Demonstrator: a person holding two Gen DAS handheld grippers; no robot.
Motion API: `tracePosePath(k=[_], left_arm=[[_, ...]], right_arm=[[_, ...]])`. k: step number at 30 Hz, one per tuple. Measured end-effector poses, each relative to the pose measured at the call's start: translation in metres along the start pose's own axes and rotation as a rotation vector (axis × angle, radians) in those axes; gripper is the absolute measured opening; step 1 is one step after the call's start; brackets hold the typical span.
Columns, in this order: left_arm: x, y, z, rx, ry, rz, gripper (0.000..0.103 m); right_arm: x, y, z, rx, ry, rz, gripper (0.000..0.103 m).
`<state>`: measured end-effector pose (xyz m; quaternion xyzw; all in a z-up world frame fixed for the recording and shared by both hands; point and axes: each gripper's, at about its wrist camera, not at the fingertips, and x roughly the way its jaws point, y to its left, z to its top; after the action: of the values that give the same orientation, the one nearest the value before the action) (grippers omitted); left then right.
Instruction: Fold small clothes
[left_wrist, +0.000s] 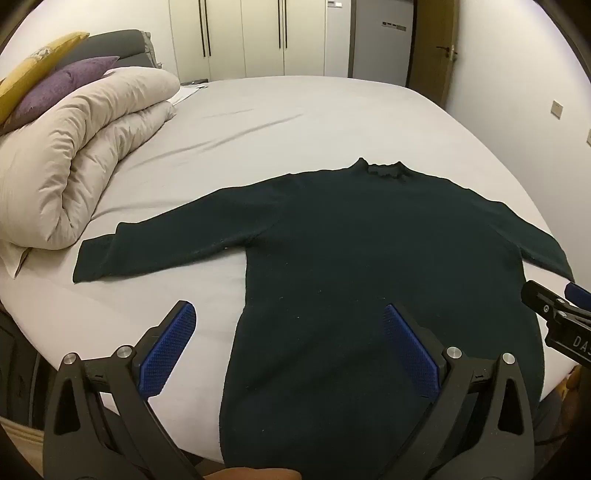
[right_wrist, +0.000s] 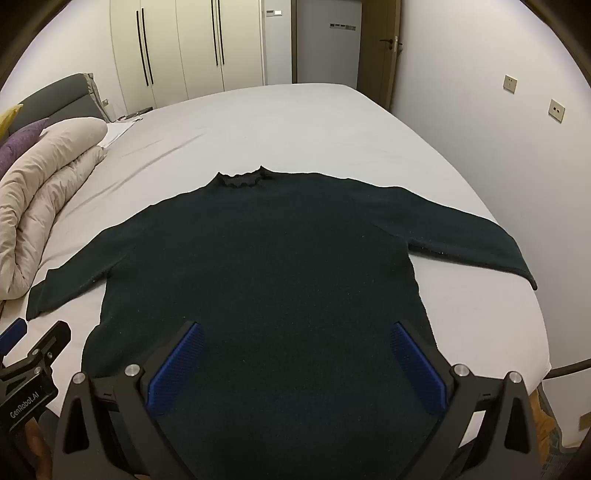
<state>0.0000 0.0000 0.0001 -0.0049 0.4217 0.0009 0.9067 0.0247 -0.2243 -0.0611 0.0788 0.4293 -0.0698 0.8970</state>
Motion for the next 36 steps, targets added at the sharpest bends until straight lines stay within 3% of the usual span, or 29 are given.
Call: tracePosePath(k=[36], left_arm=[[0.01,-0.001,-0.007,0.002,0.0,0.004,0.103]], right_arm=[[0.003,0.01,-0.005,-0.036,0.008,-0.008,0.103]])
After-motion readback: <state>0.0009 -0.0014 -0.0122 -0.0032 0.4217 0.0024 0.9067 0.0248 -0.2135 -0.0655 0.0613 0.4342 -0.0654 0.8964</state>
